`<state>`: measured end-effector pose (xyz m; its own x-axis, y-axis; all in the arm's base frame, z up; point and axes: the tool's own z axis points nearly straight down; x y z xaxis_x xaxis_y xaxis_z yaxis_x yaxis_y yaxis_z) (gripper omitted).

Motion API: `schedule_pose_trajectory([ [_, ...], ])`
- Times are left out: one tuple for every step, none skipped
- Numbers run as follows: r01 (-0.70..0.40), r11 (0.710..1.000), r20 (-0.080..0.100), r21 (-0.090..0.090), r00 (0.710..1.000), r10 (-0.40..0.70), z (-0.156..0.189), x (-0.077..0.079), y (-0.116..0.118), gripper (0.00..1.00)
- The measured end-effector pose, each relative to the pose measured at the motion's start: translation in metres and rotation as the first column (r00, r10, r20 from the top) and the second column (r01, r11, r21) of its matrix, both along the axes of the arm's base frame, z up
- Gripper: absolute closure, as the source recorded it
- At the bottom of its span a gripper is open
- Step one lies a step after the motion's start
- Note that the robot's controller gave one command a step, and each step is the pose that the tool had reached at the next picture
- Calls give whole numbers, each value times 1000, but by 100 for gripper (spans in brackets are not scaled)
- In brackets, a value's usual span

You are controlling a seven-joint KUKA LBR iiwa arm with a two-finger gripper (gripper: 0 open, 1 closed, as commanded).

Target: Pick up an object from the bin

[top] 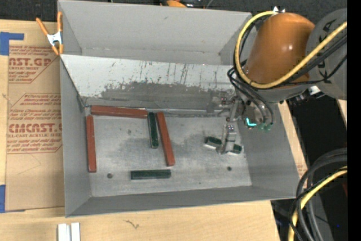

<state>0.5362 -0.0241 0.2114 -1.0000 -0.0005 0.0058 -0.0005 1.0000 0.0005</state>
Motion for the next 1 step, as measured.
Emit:
schedule_pose_trajectory([
  [-327,945,2,2,945,327,-129,-6,-40,0],
])
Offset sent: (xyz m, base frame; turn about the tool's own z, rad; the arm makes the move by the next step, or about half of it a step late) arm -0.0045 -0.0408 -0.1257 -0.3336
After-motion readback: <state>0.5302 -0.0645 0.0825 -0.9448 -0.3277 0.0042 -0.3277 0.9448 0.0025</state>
